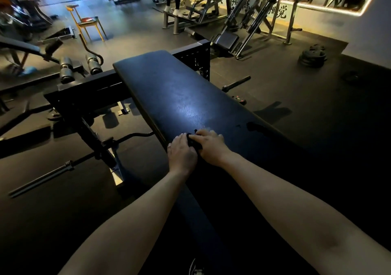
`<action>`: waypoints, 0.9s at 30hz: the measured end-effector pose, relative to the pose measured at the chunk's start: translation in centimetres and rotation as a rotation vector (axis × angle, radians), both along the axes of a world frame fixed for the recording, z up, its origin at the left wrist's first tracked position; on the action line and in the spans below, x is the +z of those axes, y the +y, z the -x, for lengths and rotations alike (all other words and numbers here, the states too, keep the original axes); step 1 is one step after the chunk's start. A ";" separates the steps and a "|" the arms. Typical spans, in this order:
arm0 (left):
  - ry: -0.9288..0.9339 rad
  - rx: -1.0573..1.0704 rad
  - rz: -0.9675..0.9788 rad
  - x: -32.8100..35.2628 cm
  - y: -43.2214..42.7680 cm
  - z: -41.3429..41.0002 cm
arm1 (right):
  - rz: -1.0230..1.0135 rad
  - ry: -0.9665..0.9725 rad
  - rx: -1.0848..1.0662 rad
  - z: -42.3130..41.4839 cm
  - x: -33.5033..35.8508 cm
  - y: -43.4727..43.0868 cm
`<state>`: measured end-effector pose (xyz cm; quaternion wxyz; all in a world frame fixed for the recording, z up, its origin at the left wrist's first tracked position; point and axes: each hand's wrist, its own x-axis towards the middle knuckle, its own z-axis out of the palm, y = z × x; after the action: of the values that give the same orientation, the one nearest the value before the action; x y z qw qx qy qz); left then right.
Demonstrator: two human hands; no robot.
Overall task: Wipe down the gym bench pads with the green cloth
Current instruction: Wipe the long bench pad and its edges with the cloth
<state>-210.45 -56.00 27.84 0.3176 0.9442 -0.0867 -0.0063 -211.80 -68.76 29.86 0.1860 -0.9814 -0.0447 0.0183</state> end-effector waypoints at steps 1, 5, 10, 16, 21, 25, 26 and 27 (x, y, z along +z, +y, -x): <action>-0.016 -0.023 -0.015 0.1 -0.1 -0.9 | 0.061 -0.011 -0.020 -0.3 -0.2 -0.3; -0.060 -0.164 -0.113 0.9 -1.8 -5.0 | 0.086 -0.070 -0.069 -2.0 -1.2 -1.8; 0.012 -0.219 -0.156 0.1 -3.0 -6.6 | 0.124 -0.120 -0.115 -4.3 -2.3 -3.3; -0.027 -0.272 -0.309 -1.1 -2.9 -6.4 | 0.165 -0.050 -0.447 -6.9 -1.5 -9.6; -0.037 -0.255 -0.343 -1.1 -3.2 -6.2 | 0.101 -0.002 -0.682 -7.6 -1.1 -12.3; -0.031 -0.236 -0.335 -1.0 -3.4 -6.4 | -0.049 -0.064 -0.383 -8.5 -0.7 -5.8; -0.022 -0.232 -0.321 -0.9 -3.5 -6.4 | -0.044 -0.062 -0.296 -8.6 -0.6 -4.3; -0.015 -0.225 -0.306 -0.8 -3.6 -6.5 | -0.022 -0.069 -0.244 -8.7 -0.4 -3.4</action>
<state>-203.97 -59.60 27.01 0.1671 0.9658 -0.1923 -0.0479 -203.08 -72.20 29.41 0.1958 -0.9775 0.0686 -0.0387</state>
